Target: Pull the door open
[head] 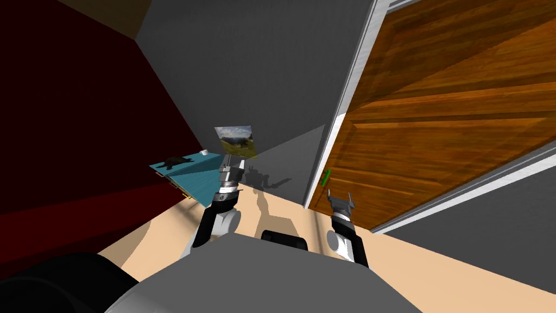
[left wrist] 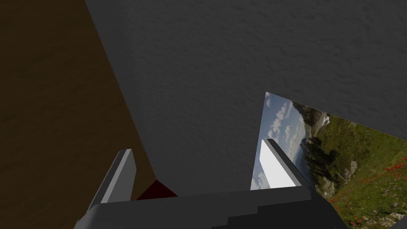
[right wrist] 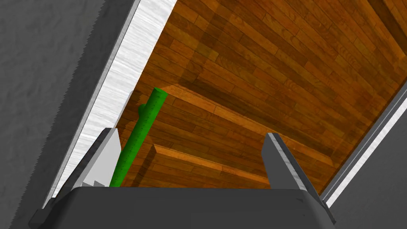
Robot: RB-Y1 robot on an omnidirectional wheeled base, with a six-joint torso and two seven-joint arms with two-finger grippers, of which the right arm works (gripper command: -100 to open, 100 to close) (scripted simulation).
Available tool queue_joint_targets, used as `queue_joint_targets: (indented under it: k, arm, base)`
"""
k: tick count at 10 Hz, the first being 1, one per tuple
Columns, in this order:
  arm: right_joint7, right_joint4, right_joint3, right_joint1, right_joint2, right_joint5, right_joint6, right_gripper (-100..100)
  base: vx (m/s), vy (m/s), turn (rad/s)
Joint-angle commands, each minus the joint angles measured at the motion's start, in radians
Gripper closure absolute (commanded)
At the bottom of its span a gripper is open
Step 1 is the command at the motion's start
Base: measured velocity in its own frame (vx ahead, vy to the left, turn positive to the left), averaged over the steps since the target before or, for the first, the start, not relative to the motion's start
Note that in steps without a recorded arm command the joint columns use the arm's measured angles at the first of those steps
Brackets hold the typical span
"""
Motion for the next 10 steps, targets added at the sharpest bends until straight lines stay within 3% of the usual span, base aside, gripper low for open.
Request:
queue_joint_targets:
  k: [1, 3, 10]
  arm:
    - [-0.034, 0.05, 0.005, -0.01, -0.001, -0.032, -0.019, -100]
    - [-0.054, 0.083, 0.006, -0.02, -0.003, -0.052, -0.031, -100]
    - [-0.191, 0.292, 0.019, -0.088, -0.016, -0.181, -0.11, -100]
  base:
    - [0.022, -0.125, 0.182]
    - [0.015, -0.096, 0.152]
    - [-0.002, -0.112, 0.198]
